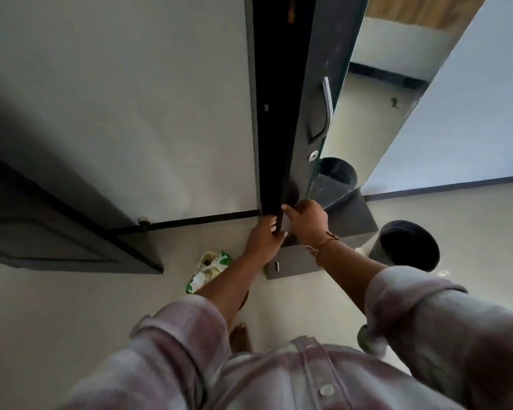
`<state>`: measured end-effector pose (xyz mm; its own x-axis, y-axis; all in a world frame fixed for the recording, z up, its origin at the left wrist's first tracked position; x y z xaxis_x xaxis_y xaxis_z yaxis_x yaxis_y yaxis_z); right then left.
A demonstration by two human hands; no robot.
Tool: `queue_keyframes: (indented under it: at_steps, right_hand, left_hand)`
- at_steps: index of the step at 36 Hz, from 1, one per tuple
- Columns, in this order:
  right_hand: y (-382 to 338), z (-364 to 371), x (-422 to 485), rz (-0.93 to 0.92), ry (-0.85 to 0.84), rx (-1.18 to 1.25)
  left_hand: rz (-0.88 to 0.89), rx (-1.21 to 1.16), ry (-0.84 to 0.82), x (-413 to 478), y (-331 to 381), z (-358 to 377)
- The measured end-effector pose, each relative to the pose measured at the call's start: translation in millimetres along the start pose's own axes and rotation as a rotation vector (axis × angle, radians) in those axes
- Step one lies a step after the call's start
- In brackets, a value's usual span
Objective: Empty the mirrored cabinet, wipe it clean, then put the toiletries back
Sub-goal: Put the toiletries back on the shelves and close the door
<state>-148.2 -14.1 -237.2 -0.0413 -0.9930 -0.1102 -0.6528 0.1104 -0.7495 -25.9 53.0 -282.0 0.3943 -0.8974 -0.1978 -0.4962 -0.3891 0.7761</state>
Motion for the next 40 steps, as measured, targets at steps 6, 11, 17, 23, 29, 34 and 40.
queue_keyframes:
  at_steps: [6, 11, 17, 23, 29, 34, 40]
  right_hand:
    - [-21.8, 33.9, 5.6, 0.025, -0.054, 0.100]
    - [-31.6, 47.8, 7.9, -0.020, -0.155, 0.059]
    - [-40.7, 77.6, 26.5, -0.035, -0.311, 0.004]
    - [-55.6, 87.2, 34.2, 0.057, -0.368, 0.022]
    - [-59.3, 97.7, 47.2, 0.131, -0.360, 0.112]
    - [-64.5, 101.9, 53.3, 0.153, -0.321, 0.133]
    - [-67.1, 109.1, 56.1, 0.162, -0.304, 0.139]
  left_hand:
    - [0.072, 0.075, 0.027, 36.9, -5.9, -18.8]
    - [0.078, 0.069, -0.006, 61.1, -5.7, -22.1]
    - [0.086, 0.094, -0.010, 86.0, -6.3, -28.2]
    - [0.102, 0.116, -0.023, 101.1, -11.1, -31.7]
    - [0.092, 0.132, -0.065, 110.4, -23.2, -34.3]
    - [0.101, 0.109, -0.086, 116.0, -27.1, -38.0]
    - [0.112, 0.113, -0.095, 120.8, -34.6, -40.9]
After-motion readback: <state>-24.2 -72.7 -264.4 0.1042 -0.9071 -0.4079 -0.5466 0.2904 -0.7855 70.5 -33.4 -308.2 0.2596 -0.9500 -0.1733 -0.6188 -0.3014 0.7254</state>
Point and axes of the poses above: each hand's wrist, its own x-axis towards the middle knuckle, its own z-axis out of the palm, y = z × x, the point moved 9 cm from there along x, towards the middle knuckle, and after that the axes turned 10 degrees about y, right-handed, at the moved point
